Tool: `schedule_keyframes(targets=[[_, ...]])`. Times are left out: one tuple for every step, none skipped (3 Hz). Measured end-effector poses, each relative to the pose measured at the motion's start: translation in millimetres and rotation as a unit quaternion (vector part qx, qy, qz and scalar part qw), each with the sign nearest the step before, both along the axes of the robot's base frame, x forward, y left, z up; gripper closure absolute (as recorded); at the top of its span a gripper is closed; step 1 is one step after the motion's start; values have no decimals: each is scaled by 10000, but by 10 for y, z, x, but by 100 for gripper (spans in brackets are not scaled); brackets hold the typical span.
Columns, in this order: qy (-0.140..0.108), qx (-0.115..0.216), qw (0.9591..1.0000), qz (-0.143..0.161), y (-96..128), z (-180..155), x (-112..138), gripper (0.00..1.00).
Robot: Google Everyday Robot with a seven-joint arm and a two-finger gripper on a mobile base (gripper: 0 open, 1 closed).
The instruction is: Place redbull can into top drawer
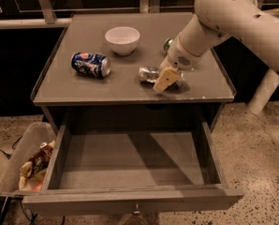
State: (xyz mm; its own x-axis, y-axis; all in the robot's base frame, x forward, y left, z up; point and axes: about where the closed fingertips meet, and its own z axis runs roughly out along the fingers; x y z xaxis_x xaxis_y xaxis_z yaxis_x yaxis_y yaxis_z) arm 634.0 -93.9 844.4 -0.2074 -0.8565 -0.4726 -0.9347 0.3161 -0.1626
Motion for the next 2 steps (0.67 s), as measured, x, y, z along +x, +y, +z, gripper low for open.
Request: schedule_keyframes(targets=[[0,0,10000,0,0,0,0,64],[1,0,10000,1,0,-1,0,88]])
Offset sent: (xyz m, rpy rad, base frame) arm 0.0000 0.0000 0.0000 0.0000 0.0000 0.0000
